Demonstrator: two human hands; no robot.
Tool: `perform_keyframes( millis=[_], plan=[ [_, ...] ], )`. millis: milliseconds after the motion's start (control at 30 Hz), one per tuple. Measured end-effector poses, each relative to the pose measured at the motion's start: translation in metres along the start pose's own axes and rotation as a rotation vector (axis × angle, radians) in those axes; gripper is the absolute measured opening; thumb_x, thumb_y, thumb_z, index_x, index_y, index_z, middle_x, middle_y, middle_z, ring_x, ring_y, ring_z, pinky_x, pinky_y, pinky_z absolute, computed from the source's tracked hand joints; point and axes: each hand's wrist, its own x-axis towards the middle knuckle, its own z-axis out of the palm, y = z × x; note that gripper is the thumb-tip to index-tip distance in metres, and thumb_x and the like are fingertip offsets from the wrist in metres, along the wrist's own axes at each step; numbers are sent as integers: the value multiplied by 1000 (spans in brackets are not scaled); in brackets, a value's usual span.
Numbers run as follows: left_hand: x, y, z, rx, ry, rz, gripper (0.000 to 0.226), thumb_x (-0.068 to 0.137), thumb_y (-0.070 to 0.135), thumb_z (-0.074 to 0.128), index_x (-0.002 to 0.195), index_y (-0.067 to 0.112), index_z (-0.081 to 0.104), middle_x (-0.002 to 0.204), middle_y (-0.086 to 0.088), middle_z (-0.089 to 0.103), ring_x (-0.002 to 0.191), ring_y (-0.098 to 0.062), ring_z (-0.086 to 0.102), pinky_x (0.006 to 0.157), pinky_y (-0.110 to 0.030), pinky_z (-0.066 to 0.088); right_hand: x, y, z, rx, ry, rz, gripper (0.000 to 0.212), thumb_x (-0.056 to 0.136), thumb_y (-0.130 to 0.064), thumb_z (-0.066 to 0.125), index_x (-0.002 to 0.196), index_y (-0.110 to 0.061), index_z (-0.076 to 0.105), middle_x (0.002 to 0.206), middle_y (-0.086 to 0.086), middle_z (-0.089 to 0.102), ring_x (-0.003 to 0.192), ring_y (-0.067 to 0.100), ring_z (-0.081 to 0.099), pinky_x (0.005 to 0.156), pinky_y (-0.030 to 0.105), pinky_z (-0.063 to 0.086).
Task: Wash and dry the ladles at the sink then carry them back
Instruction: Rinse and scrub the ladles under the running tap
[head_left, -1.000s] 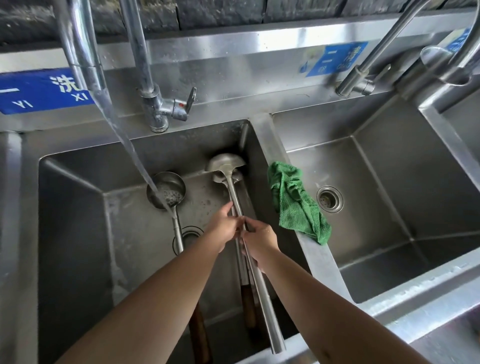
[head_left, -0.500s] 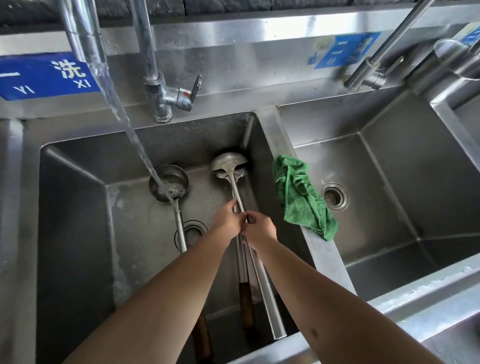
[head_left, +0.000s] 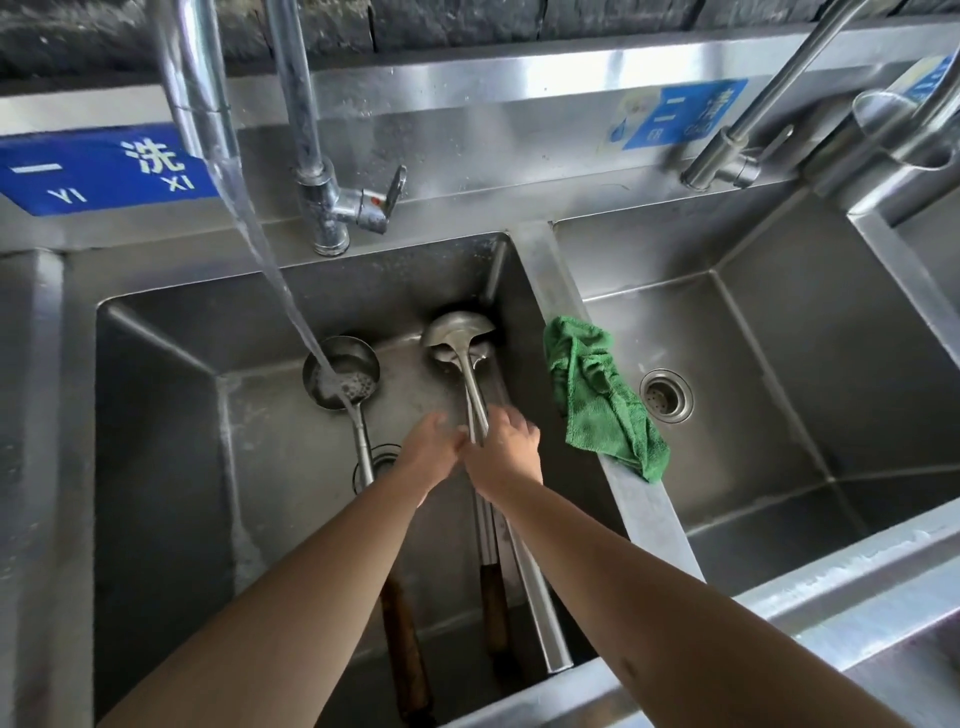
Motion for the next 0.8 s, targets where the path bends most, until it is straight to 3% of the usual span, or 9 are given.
perform_keyframes(
  millis=[67,133,267,367,467,567,667,733,800],
  plan=[
    [-8,-1,-17,-81,-5,-7,56,87,27,61,140,19,45,127,-7,61,102,-28,65,78,-36,53,-4,-10,1,-6,-15,-43,51,95,-33,47,144,-21,38,156,-1,29,139,24,22,112,40,31],
    [-13,-3,-38,-123,27,-11,50,92,22,58,140,16,45,124,-3,58,94,-24,64,66,-27,45,-6,-23,4,-12,-50,-83,54,90,-23,48,144,-22,39,157,-4,25,141,22,19,113,39,30],
    [-15,-17,-84,-178,108,-18,43,90,25,57,132,19,52,118,-8,65,84,-20,64,72,-29,47,-7,-58,23,-43,-124,-147,64,86,-11,45,148,-20,33,159,-2,22,144,22,16,116,39,27],
    [-13,-26,-109,-170,163,-5,26,77,34,56,97,19,63,96,-14,66,76,-22,58,71,-32,44,-4,-81,42,-18,-195,-167,56,88,-6,43,143,-19,41,150,1,36,135,23,31,109,41,39],
    [-10,-27,-129,-193,192,-1,29,64,42,53,80,19,61,75,-2,59,78,-22,54,67,-34,39,3,-100,63,-48,-247,-207,43,92,-11,49,135,-13,51,138,7,50,126,25,47,103,36,45],
    [2,-29,-141,-170,225,4,36,59,42,51,85,19,62,82,-4,62,80,-23,56,72,-33,41,15,-111,84,-17,-312,-154,37,94,-16,50,131,-16,54,122,8,62,102,24,63,79,34,56],
    [18,-33,-142,-101,216,3,40,69,43,50,98,17,61,103,-9,65,97,-29,61,85,-40,49,25,-112,100,-21,-354,-70,33,95,-17,50,127,-11,53,116,11,64,84,21,60,56,24,45],
    [27,-38,-138,-63,179,8,24,85,35,54,99,16,60,101,-6,62,95,-27,58,91,-40,48,30,-109,112,-20,-359,-6,33,96,-20,49,126,-7,52,120,13,62,90,25,60,59,24,44],
    [42,-48,-131,-21,135,17,27,86,28,57,99,5,64,101,-14,67,97,-32,62,90,-41,48,36,-103,127,-7,-361,46,33,98,-18,47,127,-4,52,123,15,61,107,30,62,76,30,50]
  ],
)
